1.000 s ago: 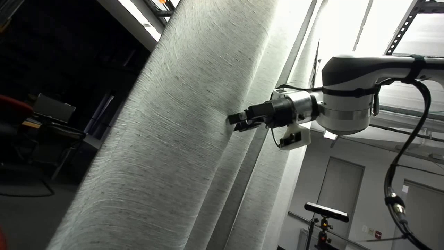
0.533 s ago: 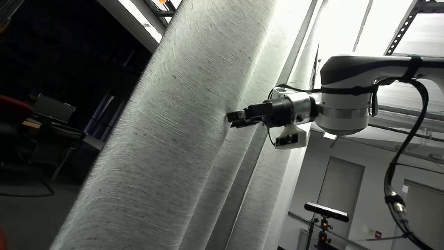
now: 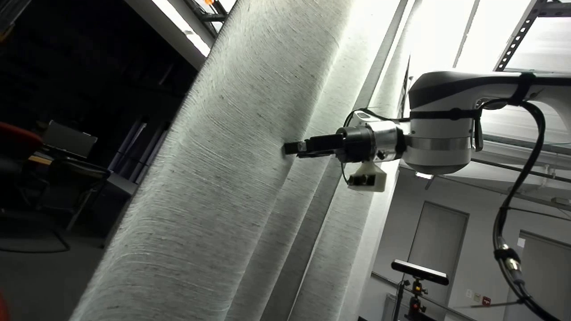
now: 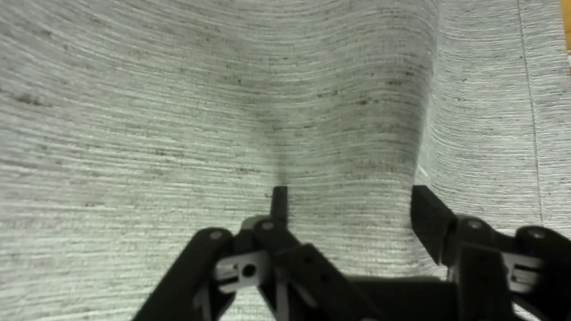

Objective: Slide the curtain to the right

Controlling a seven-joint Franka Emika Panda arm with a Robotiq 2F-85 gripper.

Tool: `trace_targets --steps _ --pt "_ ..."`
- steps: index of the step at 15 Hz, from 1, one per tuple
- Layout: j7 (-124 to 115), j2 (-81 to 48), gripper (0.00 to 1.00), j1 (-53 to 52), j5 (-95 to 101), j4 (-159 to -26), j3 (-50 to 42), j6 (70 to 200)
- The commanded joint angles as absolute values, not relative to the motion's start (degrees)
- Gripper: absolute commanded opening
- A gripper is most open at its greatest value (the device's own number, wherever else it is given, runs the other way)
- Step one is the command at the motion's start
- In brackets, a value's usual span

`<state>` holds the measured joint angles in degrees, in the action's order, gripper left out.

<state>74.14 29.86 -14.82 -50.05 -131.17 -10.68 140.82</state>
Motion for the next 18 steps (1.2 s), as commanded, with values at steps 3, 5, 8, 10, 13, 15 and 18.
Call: trace_targets --steps 3,5,8,10,13,15,18 --pt "80.06 29.28 0.24 -13.8 -53.8 -131.15 -9.25 143.05" --pt "80.71 29.2 0.08 -13.51 -53.93 -131.18 -8.92 143.68" --pt "81.16 29.08 0.0 -13.2 -53.64 -131.28 -8.48 144.81" --pt "80.42 29.02 0.0 -12.7 -53.23 -131.47 -7.89 146.04" --pt "78.93 28.92 0.0 -11.93 -52.6 -132.08 -6.64 150.29" --pt "77.99 28.86 0.0 -11.49 -52.24 -132.94 -5.51 155.55" --pt "75.52 28.43 0.0 -10.94 -51.68 -134.39 -3.67 164.13"
